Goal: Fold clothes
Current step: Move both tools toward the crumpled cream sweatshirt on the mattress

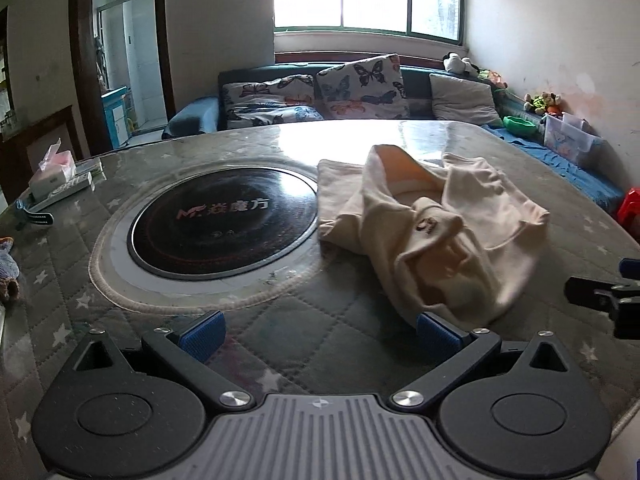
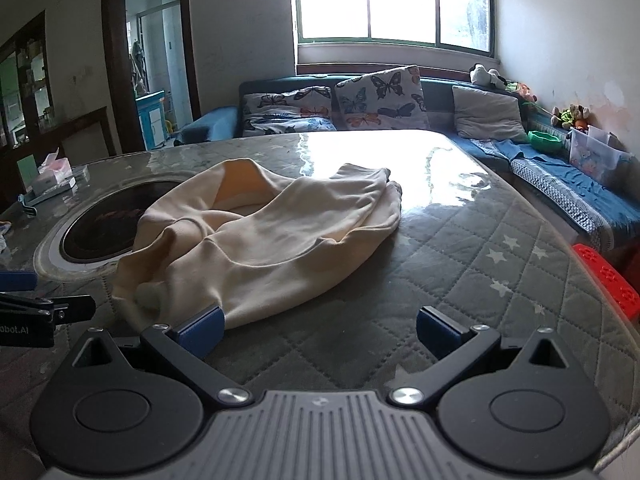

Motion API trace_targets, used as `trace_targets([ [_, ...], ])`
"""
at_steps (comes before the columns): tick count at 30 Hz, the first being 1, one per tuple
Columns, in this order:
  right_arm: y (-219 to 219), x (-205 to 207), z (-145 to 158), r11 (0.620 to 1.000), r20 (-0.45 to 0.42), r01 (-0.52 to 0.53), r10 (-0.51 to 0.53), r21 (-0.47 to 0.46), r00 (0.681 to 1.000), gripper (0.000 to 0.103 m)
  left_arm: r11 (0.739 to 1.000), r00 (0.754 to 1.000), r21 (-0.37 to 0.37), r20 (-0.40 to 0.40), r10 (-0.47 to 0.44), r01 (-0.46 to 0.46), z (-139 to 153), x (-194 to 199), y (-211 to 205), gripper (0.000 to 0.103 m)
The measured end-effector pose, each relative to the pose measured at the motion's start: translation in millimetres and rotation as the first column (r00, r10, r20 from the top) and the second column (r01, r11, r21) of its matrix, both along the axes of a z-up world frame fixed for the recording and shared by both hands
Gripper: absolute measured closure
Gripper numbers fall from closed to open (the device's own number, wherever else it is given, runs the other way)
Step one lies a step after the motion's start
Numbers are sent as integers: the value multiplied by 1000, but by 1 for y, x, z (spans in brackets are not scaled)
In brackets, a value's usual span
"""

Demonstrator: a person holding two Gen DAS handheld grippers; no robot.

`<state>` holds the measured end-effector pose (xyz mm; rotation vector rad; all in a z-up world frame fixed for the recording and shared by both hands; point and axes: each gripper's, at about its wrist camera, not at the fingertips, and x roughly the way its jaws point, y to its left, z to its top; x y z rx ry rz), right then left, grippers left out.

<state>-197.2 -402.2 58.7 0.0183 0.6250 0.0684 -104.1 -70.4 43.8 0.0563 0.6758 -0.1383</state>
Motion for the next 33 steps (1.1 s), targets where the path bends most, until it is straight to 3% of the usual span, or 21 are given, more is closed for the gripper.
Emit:
trace_targets([
  [7, 1, -9, 1, 1000, -5, 6, -6, 0, 1000, 0, 999, 1000, -33, -23, -2, 1, 0, -8, -3, 0],
  [33, 3, -15, -3, 1000, -33, 9, -9, 14, 999, 0, 999, 998, -15, -53, -41, 40, -3, -13, -22, 0],
])
